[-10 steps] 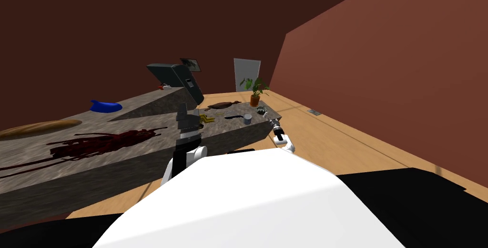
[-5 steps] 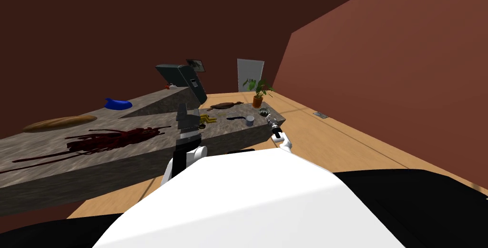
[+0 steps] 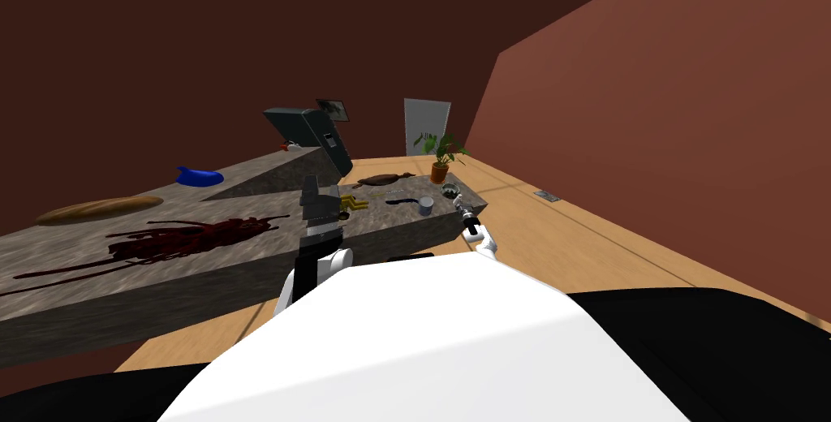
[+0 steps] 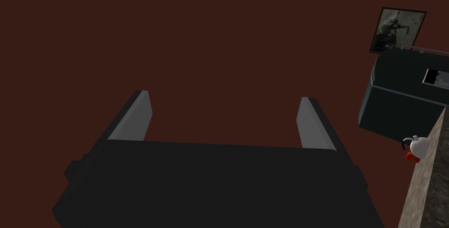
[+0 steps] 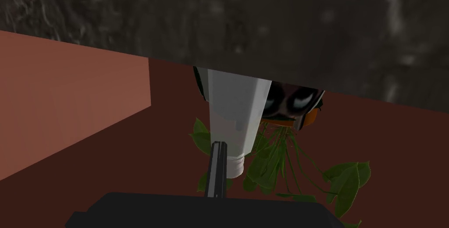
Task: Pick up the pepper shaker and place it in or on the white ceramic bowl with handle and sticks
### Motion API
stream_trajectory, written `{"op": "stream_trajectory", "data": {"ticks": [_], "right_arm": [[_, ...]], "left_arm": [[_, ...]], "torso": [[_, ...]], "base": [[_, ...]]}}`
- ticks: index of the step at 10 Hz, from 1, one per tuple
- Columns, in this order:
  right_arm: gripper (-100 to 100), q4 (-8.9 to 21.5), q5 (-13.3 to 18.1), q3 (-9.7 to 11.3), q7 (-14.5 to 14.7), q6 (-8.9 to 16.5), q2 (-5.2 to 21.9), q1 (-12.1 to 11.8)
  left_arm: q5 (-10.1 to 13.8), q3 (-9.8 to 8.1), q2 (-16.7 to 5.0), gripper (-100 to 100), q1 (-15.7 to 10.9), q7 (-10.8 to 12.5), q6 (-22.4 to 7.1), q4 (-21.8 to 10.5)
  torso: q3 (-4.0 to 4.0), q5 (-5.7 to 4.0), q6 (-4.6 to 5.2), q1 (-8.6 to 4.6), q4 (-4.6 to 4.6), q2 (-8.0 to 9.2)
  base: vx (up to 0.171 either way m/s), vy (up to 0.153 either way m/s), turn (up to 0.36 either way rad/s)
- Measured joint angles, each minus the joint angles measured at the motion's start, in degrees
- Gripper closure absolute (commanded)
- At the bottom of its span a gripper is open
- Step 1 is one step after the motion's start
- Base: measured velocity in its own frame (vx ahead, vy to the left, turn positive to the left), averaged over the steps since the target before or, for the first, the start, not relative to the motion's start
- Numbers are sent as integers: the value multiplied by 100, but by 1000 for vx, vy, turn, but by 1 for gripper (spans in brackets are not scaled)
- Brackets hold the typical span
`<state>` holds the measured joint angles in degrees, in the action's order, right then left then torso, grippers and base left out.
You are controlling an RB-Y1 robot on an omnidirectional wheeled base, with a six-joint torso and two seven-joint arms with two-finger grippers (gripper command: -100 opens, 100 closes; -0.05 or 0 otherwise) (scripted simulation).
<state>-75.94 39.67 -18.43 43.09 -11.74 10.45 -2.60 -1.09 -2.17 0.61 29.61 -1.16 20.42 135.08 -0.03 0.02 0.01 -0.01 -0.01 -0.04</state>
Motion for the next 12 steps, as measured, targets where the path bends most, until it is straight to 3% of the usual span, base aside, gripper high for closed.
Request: {"op": "stream_trajectory", "data": {"ticks": [2,4,9,12], "right_arm": [[100,0,0,0,0,0,0,0],[-100,0,0,0,0,0,0,0],[-100,254,356,-369,-106,116,81,49],[-100,439,543,-671,-183,116,103,141]], "left_arm": [[0,0,0,0,0,0,0,0],[0,0,0,0,0,0,0,0],[0,1,1,0,-2,0,0,-1],[0,1,0,0,-1,0,0,0]], "torso": [[0,0,0,0,0,1],[0,0,0,0,0,1],[45,5,1,20,17,79],[28,3,0,12,11,45]], "base": [[0,0,0],[-64,14,50],[-195,46,75],[-86,37,92]]}}
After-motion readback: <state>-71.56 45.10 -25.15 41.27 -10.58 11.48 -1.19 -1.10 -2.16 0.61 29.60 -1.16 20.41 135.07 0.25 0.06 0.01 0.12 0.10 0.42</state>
